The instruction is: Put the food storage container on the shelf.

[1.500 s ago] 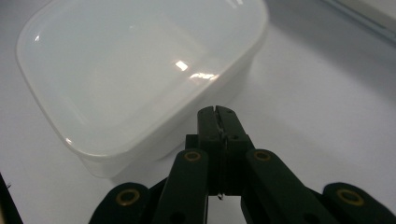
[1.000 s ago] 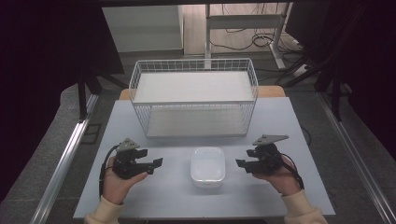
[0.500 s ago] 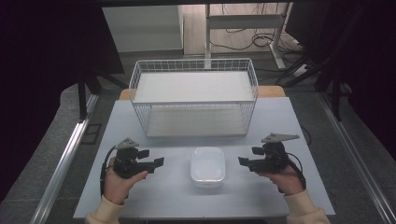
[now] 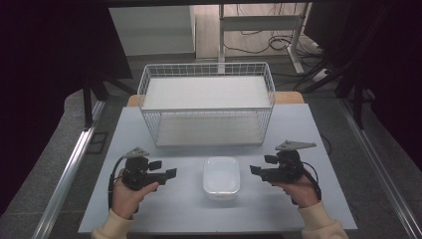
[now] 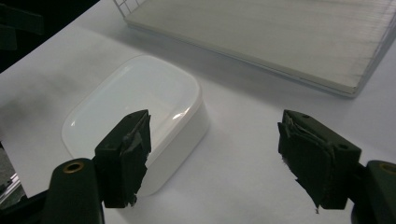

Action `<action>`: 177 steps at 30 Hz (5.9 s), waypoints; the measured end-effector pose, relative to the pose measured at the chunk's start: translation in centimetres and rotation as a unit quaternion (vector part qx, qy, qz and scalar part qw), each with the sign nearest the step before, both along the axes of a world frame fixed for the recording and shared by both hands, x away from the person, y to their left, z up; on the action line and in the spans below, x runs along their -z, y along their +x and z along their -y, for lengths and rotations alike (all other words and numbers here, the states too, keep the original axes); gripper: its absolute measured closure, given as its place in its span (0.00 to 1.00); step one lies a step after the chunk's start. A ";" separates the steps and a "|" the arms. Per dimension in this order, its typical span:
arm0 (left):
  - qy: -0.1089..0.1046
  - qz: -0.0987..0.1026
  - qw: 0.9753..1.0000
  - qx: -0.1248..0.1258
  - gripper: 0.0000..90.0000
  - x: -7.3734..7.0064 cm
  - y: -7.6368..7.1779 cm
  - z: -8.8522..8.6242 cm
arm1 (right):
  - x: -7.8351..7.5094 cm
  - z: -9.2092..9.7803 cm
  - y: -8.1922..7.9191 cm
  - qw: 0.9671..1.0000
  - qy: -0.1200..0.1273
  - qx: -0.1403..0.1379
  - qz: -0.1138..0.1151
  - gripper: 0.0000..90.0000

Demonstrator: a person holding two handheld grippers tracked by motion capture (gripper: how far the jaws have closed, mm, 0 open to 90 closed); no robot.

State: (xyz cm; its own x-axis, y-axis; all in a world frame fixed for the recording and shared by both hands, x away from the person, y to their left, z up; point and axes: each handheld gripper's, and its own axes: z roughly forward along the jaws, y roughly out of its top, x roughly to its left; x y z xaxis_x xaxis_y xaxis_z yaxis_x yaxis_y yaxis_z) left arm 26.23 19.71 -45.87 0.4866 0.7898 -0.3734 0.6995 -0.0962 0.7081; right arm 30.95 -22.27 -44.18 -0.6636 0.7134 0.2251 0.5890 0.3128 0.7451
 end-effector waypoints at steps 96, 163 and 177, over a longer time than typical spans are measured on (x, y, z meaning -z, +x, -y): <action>-0.159 -0.101 0.977 0.098 0.90 1.2 2.6 5.6 | 2.4 -1.9 0.1 0.970 0.184 -0.007 -0.160 0.89; -0.145 0.038 0.982 0.111 0.90 -14.7 9.4 3.3 | -13.6 -4.3 7.9 0.981 0.186 -0.051 -0.024 0.89; -0.139 0.050 0.984 0.099 0.89 -16.9 11.4 2.2 | -16.3 -5.5 9.8 0.982 0.178 -0.056 -0.013 0.89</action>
State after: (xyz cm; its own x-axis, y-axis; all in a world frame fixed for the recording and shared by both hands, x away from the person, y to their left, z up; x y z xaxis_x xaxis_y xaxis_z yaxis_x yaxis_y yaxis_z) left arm 37.62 17.52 -28.93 0.6657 0.5506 -0.5036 0.6115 -0.0158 0.7911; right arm 40.72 -16.74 -27.83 -0.7248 0.5088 0.4646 0.5855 0.0993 0.8046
